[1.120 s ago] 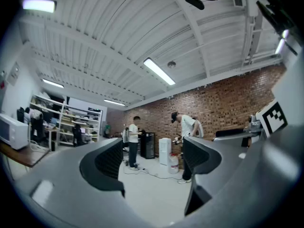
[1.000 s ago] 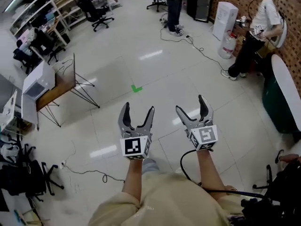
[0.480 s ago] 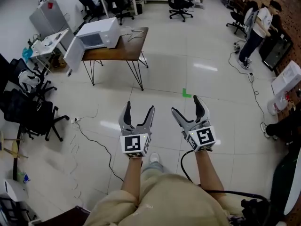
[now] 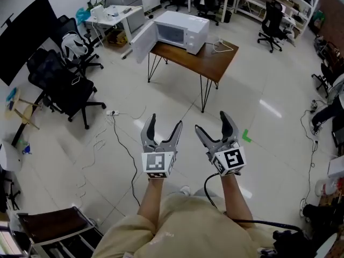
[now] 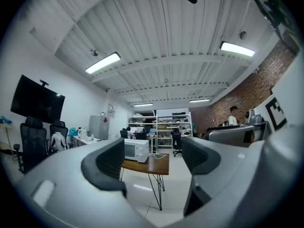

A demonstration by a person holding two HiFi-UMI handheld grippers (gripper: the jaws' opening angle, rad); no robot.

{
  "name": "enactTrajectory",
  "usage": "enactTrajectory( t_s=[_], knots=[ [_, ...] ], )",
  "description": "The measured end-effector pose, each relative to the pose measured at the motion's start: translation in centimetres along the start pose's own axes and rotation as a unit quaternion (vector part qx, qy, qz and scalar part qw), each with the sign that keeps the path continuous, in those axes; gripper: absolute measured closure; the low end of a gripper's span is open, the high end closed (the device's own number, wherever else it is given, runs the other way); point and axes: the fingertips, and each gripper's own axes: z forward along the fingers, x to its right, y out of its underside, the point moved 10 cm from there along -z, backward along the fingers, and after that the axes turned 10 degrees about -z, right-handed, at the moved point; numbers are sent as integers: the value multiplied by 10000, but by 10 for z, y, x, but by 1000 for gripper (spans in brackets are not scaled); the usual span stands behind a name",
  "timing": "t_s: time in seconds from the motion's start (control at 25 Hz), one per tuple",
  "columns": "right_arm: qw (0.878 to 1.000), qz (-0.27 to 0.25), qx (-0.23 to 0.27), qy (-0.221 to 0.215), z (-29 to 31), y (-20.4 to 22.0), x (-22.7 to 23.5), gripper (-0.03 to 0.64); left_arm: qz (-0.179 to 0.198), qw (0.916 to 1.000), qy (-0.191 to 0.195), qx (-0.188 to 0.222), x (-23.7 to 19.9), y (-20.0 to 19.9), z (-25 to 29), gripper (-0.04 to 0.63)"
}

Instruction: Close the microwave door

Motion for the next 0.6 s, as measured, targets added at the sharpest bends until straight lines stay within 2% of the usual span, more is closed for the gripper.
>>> enactTrajectory(
  t_s=[0.36,0.6],
  knots=[
    [9952,386,224,-874,119,70,45,201,101,9960,-885,57,-68,36,68,221],
    [9901,587,351,-1223,198,106,123,207,230,9923,-1217,82,-82,47,162,221]
  ],
)
